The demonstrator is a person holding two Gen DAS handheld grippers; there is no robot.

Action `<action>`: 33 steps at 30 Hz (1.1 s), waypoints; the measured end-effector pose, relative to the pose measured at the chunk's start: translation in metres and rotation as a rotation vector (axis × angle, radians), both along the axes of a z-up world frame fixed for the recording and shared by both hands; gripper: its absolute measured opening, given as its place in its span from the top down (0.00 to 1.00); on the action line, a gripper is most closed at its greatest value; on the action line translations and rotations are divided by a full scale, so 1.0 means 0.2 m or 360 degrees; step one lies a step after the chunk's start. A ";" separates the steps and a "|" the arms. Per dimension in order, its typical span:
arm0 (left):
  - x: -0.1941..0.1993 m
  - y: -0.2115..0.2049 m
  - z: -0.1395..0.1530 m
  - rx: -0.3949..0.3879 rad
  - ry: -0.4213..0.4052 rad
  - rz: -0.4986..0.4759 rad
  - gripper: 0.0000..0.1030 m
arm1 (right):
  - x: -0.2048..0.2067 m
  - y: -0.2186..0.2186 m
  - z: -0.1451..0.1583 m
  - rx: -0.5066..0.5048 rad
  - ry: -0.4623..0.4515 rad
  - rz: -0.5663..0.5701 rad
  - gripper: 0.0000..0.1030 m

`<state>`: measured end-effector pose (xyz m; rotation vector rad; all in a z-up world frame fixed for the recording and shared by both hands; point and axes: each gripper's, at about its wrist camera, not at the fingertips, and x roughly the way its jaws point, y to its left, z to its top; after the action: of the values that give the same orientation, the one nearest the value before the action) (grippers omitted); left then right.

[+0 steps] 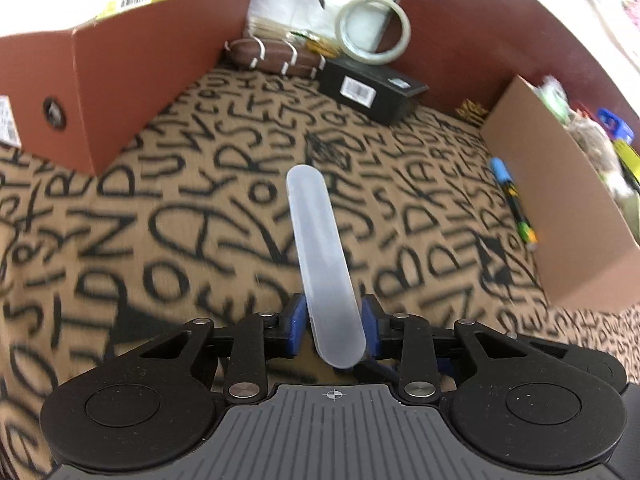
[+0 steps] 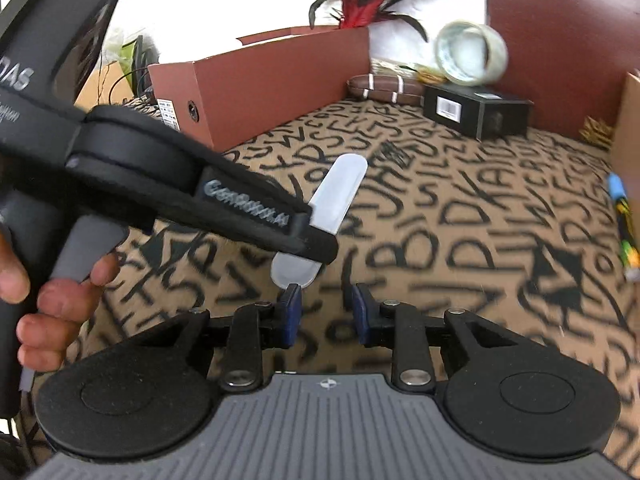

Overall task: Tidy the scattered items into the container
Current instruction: 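Grasp the translucent plastic strip with the right gripper, then carry the plastic strip with the right gripper to the brown box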

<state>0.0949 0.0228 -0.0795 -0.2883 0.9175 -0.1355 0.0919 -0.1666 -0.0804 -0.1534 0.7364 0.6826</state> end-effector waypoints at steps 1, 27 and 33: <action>-0.02 -0.01 0.00 0.0002 0.0000 -0.0002 0.70 | -0.02 -0.01 0.00 -0.0007 -0.0006 -0.0009 0.69; 0.16 0.06 0.01 0.0013 0.0045 -0.0042 0.54 | 0.06 0.21 -0.01 -0.0055 -0.0063 -0.0176 0.63; 0.17 0.03 0.01 0.0037 0.0024 -0.0062 0.61 | 0.06 0.22 -0.01 -0.0084 -0.0057 -0.0154 0.64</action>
<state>0.1279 0.0288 -0.0773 -0.2504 0.9394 -0.1588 0.1048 -0.1229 -0.0817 -0.1768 0.7229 0.5674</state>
